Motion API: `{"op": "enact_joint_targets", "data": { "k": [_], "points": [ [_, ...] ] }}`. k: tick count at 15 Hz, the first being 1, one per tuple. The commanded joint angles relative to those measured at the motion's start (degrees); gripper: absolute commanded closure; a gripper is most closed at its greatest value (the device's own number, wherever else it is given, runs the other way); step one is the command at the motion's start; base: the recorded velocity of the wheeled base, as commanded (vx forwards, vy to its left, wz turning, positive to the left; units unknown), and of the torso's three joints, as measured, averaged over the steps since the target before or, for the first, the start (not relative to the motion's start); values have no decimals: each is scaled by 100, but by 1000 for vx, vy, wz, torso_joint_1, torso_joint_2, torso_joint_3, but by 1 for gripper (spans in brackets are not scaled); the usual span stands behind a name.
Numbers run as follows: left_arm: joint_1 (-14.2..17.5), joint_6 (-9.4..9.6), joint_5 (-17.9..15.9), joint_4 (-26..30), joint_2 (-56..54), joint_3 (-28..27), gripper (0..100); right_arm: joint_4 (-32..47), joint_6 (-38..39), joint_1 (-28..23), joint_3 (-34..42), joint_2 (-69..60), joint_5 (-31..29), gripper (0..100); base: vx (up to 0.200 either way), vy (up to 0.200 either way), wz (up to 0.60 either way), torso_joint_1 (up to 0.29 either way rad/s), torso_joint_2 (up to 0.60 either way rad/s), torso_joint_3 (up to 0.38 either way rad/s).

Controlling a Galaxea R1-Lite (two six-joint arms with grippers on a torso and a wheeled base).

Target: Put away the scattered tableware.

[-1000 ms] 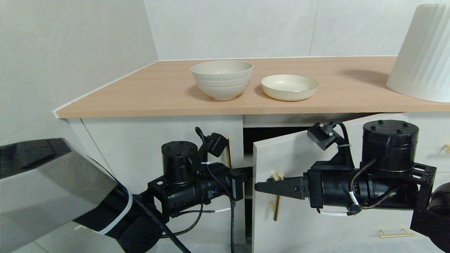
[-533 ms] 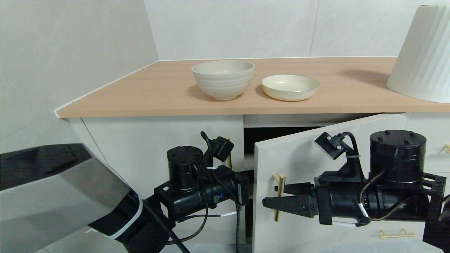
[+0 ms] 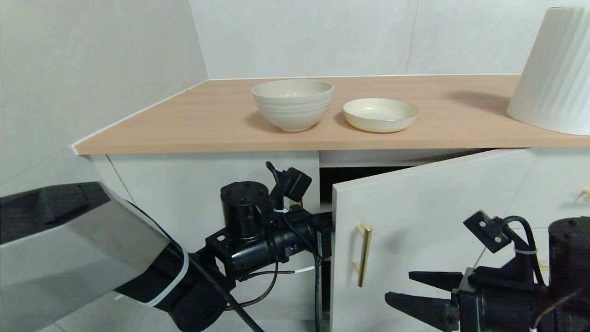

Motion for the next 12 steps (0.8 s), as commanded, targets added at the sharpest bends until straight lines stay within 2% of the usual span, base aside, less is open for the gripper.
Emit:
{"op": "enact_joint_targets", "data": {
  "k": [1, 2, 3, 6, 9, 12],
  "points": [
    [-80, -4, -6, -6, -55, -28, 100, 28, -43, 754, 393, -432, -913, 0, 0, 0, 0, 0, 0, 0],
    [-80, -4, -6, -24, -64, 25, 100, 107, -43, 1008, 472, -493, -1212, 0, 0, 0, 0, 0, 0, 0],
    [-88, -4, -6, -24, -72, 51, 100, 195, -43, 1114, 560, -607, -1229, 0, 0, 0, 0, 0, 0, 0],
    [-97, -4, -6, -24, -134, 77, 100, 450, -43, 1123, 656, -651, -1150, 0, 0, 0, 0, 0, 0, 0],
    [-247, -4, -6, -24, -64, 77, 100, 459, -43, 1131, 691, -651, -1115, 0, 0, 0, 0, 0, 0, 0],
    [-299, -4, -6, -24, 33, 42, 100, 459, -52, 1131, 691, -660, -1098, 0, -200, 0, 0, 4, 1, 2]
  ]
}}
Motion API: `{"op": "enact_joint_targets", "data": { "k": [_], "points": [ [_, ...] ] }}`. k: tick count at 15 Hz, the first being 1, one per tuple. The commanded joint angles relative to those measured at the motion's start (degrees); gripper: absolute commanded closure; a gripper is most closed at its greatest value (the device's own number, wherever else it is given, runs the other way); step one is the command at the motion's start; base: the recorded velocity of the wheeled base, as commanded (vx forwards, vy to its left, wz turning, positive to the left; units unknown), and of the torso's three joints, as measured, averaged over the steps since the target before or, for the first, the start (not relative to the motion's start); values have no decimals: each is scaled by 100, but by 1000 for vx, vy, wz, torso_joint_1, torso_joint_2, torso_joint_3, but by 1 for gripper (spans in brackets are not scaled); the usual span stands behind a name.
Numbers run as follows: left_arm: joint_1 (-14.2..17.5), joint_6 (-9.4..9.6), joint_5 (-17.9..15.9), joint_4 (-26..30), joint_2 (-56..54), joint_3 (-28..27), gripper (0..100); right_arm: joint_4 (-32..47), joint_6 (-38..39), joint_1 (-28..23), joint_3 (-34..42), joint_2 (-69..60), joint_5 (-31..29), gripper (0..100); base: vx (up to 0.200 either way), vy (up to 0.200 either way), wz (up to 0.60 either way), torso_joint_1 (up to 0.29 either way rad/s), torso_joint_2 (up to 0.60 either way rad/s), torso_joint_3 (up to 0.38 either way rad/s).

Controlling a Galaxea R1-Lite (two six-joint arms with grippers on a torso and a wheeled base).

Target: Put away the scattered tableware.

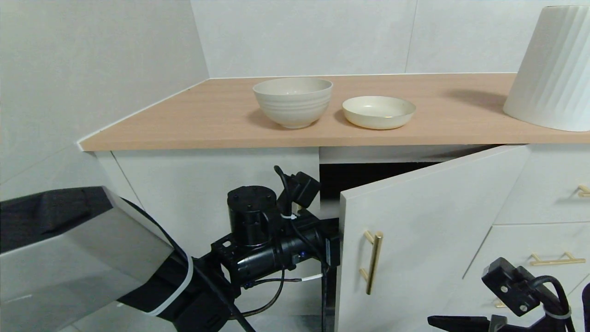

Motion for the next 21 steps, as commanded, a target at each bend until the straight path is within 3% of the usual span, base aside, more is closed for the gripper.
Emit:
{"op": "enact_joint_targets", "data": {
  "k": [1, 3, 14, 21],
  "points": [
    [-28, -2, -12, 0, 55, -19, 100, -3, -7, 13, 1, 12, 10, 0, -200, 0, 0, 2, -7, 2],
    [-28, -2, -12, 0, 90, -45, 100, -3, -7, 13, 1, 12, 10, 0, -200, 0, 0, -2, 0, 5],
    [-45, -10, -12, 0, 354, -300, 100, -3, -244, 13, 80, 47, 19, 0, 0, 0, 0, 0, 0, 0],
    [-72, -37, -21, 0, 372, -344, 100, -3, -244, 13, 80, 47, 19, 0, -200, 0, 0, 4, 2, 0]
  ]
}}
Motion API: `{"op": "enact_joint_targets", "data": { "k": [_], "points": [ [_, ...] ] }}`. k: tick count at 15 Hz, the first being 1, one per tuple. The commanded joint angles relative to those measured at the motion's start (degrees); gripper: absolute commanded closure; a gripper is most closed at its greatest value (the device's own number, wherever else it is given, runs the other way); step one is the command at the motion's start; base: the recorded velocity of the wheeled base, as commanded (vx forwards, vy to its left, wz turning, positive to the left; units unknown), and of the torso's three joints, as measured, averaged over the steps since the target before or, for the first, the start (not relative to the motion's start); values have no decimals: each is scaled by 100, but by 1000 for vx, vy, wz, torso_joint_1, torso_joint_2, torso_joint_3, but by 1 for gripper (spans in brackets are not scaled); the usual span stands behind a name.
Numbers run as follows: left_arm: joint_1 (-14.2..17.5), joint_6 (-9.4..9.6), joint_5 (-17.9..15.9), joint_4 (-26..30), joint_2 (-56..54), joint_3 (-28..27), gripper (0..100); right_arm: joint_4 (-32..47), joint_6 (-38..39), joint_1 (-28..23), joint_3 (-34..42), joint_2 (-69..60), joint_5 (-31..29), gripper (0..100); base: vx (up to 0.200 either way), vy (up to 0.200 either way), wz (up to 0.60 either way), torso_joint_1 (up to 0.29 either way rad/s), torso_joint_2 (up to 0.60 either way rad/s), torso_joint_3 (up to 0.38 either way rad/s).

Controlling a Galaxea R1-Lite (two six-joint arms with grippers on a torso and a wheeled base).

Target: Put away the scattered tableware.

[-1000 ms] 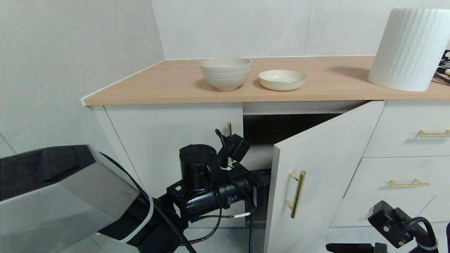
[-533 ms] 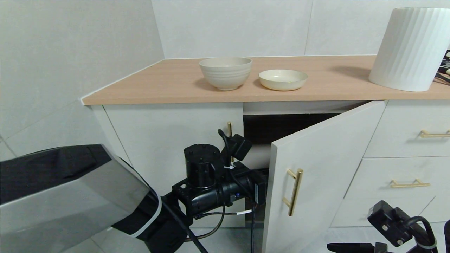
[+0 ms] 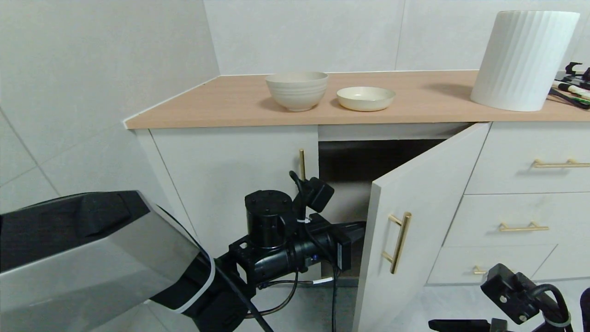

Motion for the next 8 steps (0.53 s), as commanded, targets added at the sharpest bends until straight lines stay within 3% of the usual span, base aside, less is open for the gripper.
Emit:
{"op": "enact_joint_targets", "data": {
  "k": [1, 8],
  "points": [
    [3, 1, 6, -5, 14, -20, 100, -3, 1, -2, 1, 20, 3, 0, 0, 0, 0, 0, 0, 0],
    [3, 10, 94, 13, 172, -222, 100, -12, -8, 60, 1, 11, -5, 0, 0, 0, 0, 0, 0, 0]
  ]
}}
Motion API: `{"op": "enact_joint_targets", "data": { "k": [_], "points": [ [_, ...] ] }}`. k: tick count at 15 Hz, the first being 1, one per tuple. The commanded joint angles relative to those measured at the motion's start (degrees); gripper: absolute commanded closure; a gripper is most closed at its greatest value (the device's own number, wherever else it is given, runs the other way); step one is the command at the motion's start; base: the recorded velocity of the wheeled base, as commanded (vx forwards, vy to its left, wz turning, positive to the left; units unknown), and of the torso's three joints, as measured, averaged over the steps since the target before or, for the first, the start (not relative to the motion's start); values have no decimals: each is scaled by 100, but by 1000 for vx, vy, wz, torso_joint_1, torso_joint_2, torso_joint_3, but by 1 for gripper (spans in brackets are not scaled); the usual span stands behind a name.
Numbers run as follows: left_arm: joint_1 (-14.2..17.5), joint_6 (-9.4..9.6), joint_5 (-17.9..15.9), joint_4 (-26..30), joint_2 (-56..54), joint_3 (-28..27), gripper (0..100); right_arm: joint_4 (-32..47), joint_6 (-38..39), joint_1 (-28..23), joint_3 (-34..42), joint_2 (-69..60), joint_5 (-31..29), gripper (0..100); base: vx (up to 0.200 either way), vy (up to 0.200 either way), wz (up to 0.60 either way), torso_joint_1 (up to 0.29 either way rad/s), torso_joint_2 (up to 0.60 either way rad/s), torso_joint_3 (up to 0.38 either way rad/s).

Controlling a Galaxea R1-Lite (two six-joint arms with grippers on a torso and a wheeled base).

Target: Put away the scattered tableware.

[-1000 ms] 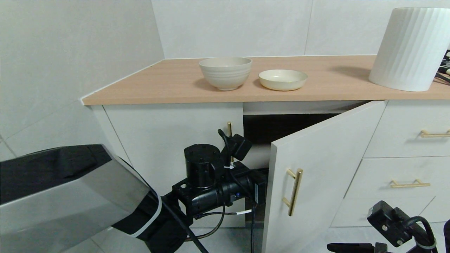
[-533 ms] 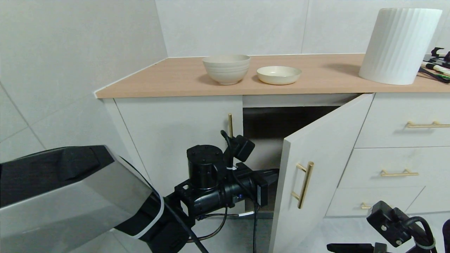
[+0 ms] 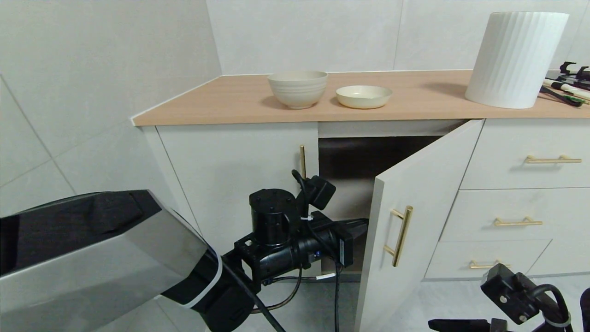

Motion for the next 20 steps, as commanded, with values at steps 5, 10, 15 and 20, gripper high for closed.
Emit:
{"op": "enact_joint_targets", "data": {
  "k": [5, 10, 15, 20],
  "points": [
    [-506, 19, 12, 394, -9, -484, 100, -13, -1, 600, 142, -250, -1, 0, 0, 0, 0, 0, 0, 0],
    [-980, 28, 12, 1202, -18, -1223, 100, -49, -256, 987, 441, -522, 8, 0, 0, 0, 0, 0, 0, 0],
    [-1877, 28, 21, 2380, 131, -2400, 100, -57, -511, 1321, 819, -918, 518, 0, 0, 0, 0, 0, 0, 0],
    [-1596, 28, 425, 2327, -422, -1715, 100, -93, -572, 1268, 775, -953, 527, 0, 0, 0, 0, 0, 0, 0]
  ]
}}
